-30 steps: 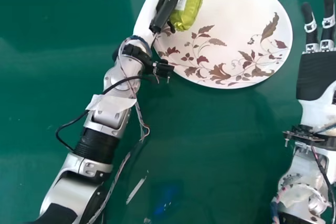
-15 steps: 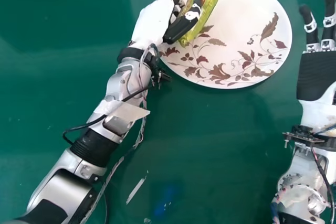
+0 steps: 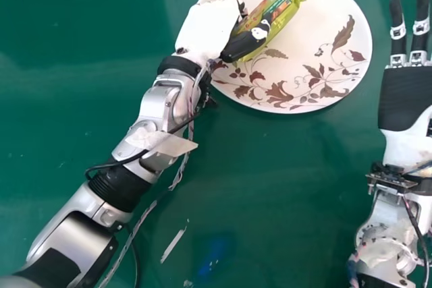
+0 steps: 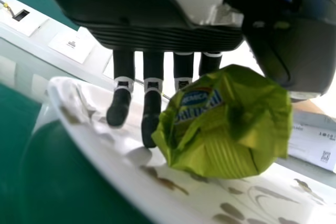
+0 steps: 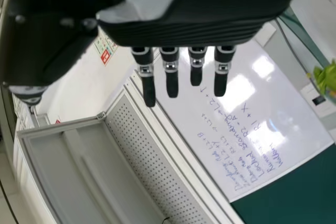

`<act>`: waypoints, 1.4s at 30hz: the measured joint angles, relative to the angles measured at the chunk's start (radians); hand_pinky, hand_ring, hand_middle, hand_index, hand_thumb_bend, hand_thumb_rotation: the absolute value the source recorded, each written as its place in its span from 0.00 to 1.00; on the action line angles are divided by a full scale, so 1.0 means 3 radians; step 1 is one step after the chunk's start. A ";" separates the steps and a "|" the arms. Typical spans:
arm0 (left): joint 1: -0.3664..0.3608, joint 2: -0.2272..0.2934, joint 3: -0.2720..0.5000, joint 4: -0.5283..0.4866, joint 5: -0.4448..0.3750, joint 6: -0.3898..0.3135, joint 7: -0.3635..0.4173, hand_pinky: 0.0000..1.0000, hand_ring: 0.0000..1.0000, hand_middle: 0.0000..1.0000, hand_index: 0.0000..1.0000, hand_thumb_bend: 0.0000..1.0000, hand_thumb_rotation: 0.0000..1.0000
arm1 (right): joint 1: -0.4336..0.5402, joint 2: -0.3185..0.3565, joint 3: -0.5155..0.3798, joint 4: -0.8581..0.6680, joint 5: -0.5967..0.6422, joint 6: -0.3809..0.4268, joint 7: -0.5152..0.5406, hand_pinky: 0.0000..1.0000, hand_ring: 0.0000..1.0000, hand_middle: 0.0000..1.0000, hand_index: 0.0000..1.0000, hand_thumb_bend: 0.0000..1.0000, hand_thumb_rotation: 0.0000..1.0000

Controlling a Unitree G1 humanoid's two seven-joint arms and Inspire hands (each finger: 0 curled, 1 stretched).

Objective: Pick up biscuit and place it in the plate

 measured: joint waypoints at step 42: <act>0.0162 0.0133 0.0085 -0.0670 0.0195 0.0431 -0.0646 1.00 1.00 1.00 0.93 1.00 0.90 | 0.0048 -0.0216 0.0029 0.0090 -0.0075 0.0125 0.0483 0.95 1.00 0.99 0.83 0.95 0.48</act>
